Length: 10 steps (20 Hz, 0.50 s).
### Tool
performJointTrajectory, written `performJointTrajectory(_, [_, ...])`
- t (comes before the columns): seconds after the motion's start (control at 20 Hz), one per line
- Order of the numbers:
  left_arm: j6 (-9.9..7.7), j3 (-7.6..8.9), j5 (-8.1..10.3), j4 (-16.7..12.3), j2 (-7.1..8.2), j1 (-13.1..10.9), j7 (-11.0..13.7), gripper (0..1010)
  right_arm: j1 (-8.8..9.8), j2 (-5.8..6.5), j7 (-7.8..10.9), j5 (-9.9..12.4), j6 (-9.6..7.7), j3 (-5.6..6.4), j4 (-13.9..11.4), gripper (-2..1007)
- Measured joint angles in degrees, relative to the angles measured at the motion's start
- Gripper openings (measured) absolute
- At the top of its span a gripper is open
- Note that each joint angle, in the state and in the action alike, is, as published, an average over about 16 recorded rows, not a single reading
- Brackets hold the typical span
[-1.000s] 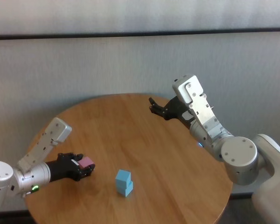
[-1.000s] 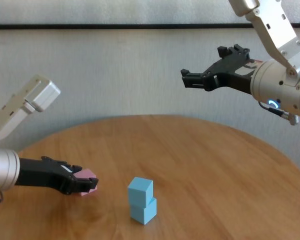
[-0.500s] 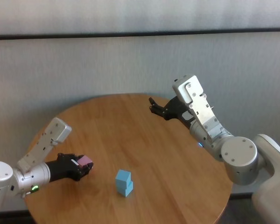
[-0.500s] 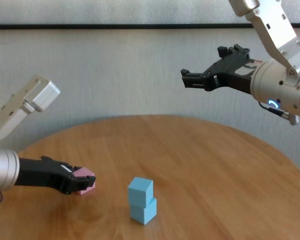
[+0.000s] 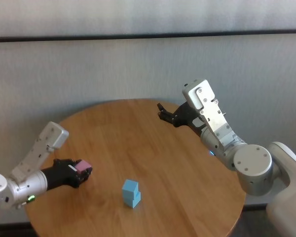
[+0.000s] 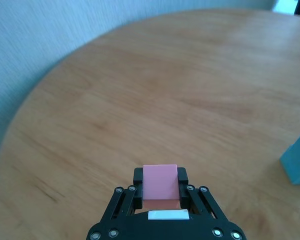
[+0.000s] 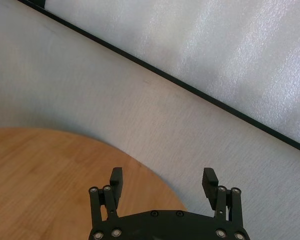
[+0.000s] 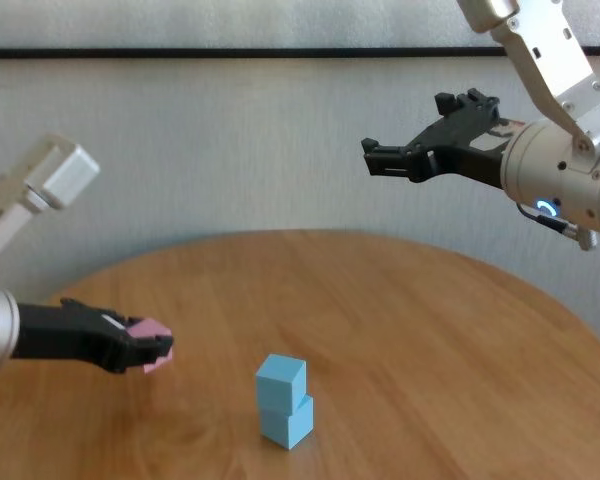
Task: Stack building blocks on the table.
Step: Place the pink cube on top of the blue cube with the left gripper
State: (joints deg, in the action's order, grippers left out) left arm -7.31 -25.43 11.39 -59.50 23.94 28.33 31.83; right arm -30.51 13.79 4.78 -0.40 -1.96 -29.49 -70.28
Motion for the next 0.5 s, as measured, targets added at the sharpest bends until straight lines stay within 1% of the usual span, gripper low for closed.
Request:
performJointTrajectory(0.25, [-1.51,1.46,1.04,-5.6,2.39,-2.0,-0.1,394,0.0,0.0,0.0,0.0,0.0,0.0,0.0,1001])
performJointTrajectory(0.5, [-2.83,2.28,2.7,-10.9,4.39,-3.1,1.3,394,0.0,0.0,0.0,0.0,0.0,0.0,0.0,1001])
